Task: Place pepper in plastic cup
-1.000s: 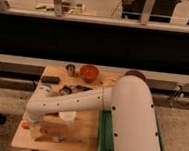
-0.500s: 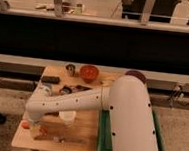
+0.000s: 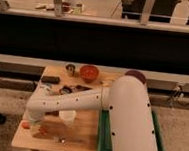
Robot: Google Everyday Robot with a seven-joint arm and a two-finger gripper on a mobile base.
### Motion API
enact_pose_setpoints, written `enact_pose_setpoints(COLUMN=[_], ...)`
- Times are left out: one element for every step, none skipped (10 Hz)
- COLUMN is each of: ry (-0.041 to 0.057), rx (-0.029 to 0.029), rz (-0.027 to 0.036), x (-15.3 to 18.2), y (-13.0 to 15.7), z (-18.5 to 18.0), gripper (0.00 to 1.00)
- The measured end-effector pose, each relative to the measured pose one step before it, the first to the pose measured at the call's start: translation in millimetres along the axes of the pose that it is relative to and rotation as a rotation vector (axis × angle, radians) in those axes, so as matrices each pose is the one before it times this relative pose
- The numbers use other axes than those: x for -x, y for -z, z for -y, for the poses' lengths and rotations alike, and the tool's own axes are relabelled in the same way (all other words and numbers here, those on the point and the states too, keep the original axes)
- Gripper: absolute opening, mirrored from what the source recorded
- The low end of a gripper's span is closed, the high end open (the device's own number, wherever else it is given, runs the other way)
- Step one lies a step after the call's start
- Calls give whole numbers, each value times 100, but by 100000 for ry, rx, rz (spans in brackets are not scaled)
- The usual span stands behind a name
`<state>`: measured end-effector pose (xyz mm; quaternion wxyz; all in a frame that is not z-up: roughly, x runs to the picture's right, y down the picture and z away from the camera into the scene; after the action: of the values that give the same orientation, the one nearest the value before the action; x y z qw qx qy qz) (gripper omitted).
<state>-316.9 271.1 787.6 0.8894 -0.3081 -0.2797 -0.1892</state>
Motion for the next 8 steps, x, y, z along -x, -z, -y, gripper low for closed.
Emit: enact_pose_setpoints(ry=[144, 136, 46, 137, -71, 48, -646, -1164], rx=[149, 107, 14, 143, 114, 24, 594, 718], rz=[-205, -161, 39, -180, -65, -410, -768, -890], x=[-29, 1, 25, -15, -58, -150, -299, -414], y=[46, 77, 25, 27, -25, 13, 174, 231], z=[-42, -30, -5, -49, -42, -11, -111, -218], gripper=[46, 40, 32, 21, 11, 5, 2, 2])
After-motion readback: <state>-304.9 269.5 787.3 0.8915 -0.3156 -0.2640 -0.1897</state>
